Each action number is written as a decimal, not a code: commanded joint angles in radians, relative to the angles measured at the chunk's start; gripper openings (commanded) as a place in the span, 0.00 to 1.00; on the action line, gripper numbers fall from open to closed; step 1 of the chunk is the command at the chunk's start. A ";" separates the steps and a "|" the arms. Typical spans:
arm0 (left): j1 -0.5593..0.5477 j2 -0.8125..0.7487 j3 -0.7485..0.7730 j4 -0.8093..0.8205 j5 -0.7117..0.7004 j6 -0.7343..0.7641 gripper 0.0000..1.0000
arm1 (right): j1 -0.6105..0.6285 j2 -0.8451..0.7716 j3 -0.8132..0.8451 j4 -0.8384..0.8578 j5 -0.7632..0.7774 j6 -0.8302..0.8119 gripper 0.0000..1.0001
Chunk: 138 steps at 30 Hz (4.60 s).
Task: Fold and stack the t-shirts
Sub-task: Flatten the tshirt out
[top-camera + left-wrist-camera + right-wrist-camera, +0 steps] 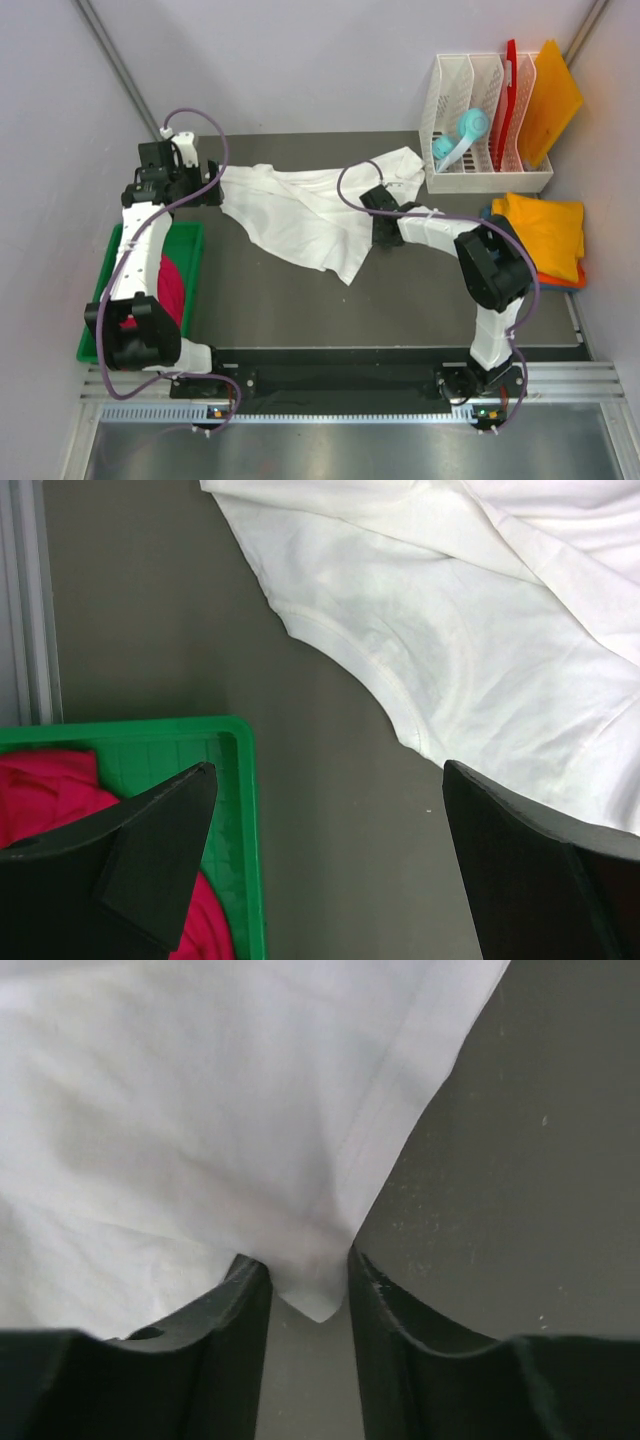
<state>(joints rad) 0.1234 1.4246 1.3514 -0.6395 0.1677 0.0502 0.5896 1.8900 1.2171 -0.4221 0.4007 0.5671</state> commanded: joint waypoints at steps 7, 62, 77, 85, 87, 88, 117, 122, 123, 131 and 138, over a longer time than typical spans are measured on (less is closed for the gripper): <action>0.001 0.017 -0.009 0.027 -0.002 -0.024 0.99 | -0.031 0.023 -0.039 0.031 0.021 0.027 0.00; -0.097 1.106 0.973 0.077 0.007 -0.059 0.98 | 0.230 -0.517 -0.060 -0.343 0.190 0.125 0.00; -0.097 0.829 0.658 0.147 -0.007 -0.001 0.00 | 0.274 -0.480 -0.091 -0.282 0.173 0.168 0.00; -0.097 0.531 0.389 0.081 0.056 0.059 0.00 | 0.312 -0.445 -0.100 -0.212 0.161 0.177 0.00; -0.097 0.458 0.339 0.074 0.055 0.063 0.00 | 0.319 -0.440 -0.105 -0.205 0.162 0.185 0.00; -0.097 0.435 0.298 0.069 0.061 0.072 0.00 | 0.326 -0.437 -0.108 -0.196 0.162 0.185 0.00; -0.111 0.925 0.736 -0.015 0.035 0.045 0.62 | 0.366 -0.453 -0.096 -0.271 0.213 0.228 0.00; -0.114 0.915 0.689 -0.006 0.012 0.080 0.48 | 0.358 -0.430 -0.084 -0.251 0.202 0.211 0.00; -0.114 0.915 0.686 -0.009 0.009 0.091 0.44 | 0.357 -0.424 -0.082 -0.245 0.202 0.206 0.00; -0.114 0.818 0.622 0.003 -0.025 0.068 0.00 | 0.357 -0.402 -0.073 -0.218 0.179 0.195 0.00; -0.114 0.551 0.425 0.024 0.038 0.050 0.00 | 0.357 -0.399 -0.088 -0.182 0.171 0.191 0.00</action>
<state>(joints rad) 0.0113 2.1979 1.8465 -0.6418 0.1631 0.1177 0.9443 1.4883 1.0962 -0.6556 0.5758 0.7628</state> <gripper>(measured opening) 0.011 0.022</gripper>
